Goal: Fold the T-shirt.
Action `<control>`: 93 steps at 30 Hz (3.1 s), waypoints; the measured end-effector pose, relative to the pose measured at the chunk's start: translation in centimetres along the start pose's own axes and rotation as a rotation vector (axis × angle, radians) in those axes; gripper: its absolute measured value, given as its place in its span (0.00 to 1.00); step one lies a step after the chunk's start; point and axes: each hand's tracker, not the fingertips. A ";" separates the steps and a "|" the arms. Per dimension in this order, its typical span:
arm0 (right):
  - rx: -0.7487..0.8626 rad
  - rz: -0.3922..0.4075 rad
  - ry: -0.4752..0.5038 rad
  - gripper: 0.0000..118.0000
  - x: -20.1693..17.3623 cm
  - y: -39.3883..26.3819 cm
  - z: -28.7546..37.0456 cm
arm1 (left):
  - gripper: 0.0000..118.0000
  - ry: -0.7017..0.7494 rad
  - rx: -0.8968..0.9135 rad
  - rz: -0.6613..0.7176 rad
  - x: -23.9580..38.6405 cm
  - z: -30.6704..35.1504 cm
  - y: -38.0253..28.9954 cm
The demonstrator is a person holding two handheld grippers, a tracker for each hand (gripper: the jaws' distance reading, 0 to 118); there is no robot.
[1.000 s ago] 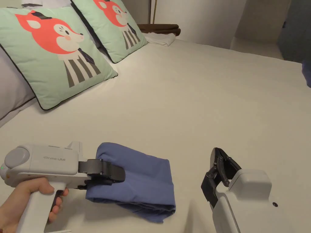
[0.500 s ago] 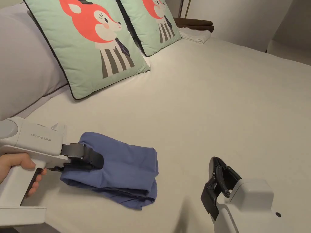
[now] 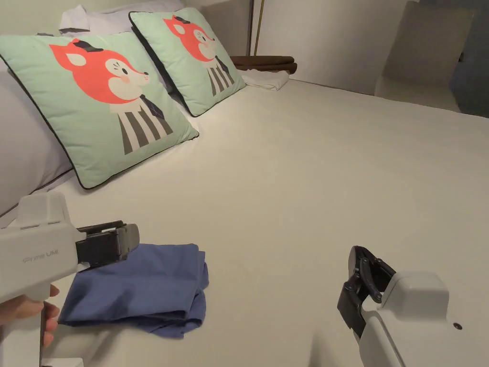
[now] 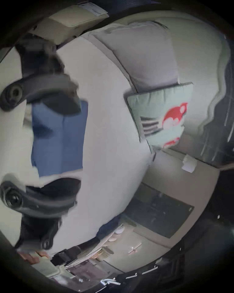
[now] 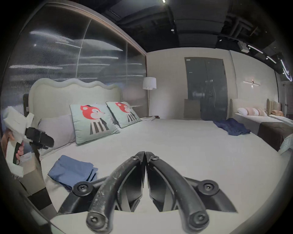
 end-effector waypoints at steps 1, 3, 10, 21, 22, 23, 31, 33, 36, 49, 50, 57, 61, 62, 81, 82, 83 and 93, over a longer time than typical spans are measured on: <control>0.000 0.003 -0.008 0.00 1.0 0.4 0.6 | 0.20 -0.008 0.006 0.003 2.0 0.1 -0.5; -0.009 0.009 -0.020 0.00 3.1 1.1 1.6 | 0.05 -0.043 0.009 0.002 5.6 -0.3 -1.3; 0.026 0.019 -0.152 0.00 10.7 2.8 6.8 | 0.02 -0.145 0.098 -0.128 18.0 -1.1 -4.4; 0.171 0.071 -0.358 0.00 19.8 5.4 13.2 | 0.02 -0.056 0.617 -0.375 33.3 1.7 -9.7; 0.180 0.072 -0.368 0.00 20.3 5.6 13.6 | 0.02 -0.044 0.645 -0.387 34.0 1.9 -10.2; 0.187 0.072 -0.372 0.00 20.8 5.7 13.9 | 0.02 -0.039 0.669 -0.396 34.4 2.1 -10.5; 0.201 0.060 -0.404 0.00 23.1 5.2 16.0 | 0.02 -0.073 0.662 -0.398 35.9 2.1 -12.4; 0.194 0.060 -0.408 0.00 23.3 4.8 16.2 | 0.02 -0.080 0.651 -0.401 35.9 2.2 -12.6; 0.184 0.064 -0.414 0.00 23.5 4.4 16.4 | 0.02 -0.086 0.651 -0.405 35.9 2.4 -12.9; 0.182 0.065 -0.424 0.00 23.3 4.5 16.5 | 0.02 -0.096 0.638 -0.413 35.6 2.6 -12.9; 0.181 0.066 -0.424 0.00 23.2 4.5 16.5 | 0.02 -0.096 0.635 -0.417 35.6 2.7 -12.9; 0.182 0.065 -0.416 0.03 23.0 4.5 16.4 | 0.04 -0.097 0.626 -0.398 35.3 2.6 -12.7; 0.178 0.060 -0.411 0.81 23.2 4.6 16.3 | 0.83 -0.101 0.620 -0.373 34.8 2.6 -12.3; 0.180 0.059 -0.410 0.83 23.2 4.6 16.4 | 0.98 -0.105 0.610 -0.365 34.7 2.4 -12.1; 0.203 0.065 -0.446 0.95 23.4 4.7 16.4 | 0.98 -0.103 0.671 -0.391 34.2 3.0 -12.1; 0.203 0.063 -0.444 0.95 23.4 4.7 16.4 | 0.98 -0.103 0.673 -0.393 34.2 2.9 -12.2; 0.202 0.061 -0.444 0.95 23.4 4.7 16.4 | 0.98 -0.102 0.672 -0.395 34.2 2.9 -12.2; 0.201 0.060 -0.445 0.95 23.5 4.5 16.5 | 0.98 -0.106 0.672 -0.399 34.3 2.9 -12.3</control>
